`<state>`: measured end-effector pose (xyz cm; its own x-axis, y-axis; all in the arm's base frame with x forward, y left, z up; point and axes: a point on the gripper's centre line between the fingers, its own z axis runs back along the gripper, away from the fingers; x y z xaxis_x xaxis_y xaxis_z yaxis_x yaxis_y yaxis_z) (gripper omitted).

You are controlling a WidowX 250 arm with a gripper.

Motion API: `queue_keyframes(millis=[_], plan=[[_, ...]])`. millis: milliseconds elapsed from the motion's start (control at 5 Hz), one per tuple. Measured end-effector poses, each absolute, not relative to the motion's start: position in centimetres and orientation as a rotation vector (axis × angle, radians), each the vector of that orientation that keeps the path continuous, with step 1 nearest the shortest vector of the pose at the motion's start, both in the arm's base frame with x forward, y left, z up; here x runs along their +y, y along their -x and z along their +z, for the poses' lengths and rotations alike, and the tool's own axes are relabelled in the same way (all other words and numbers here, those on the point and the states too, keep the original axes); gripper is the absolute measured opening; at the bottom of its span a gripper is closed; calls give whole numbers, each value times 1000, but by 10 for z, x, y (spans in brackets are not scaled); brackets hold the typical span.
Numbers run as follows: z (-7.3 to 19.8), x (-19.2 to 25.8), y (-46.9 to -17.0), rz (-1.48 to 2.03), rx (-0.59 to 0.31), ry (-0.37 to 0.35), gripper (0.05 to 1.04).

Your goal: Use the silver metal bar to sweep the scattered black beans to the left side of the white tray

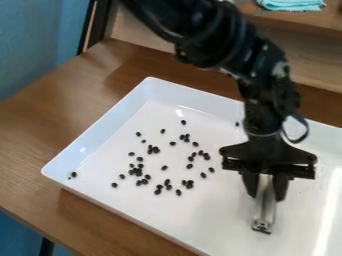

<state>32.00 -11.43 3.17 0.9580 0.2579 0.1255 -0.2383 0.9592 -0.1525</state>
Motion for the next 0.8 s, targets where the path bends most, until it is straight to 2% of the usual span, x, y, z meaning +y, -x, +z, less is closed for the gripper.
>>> queue_keyframes(millis=[600,800], plan=[[39,-36,-309,292,-76,140,382],[36,-16,-304,269,-89,137,382]])
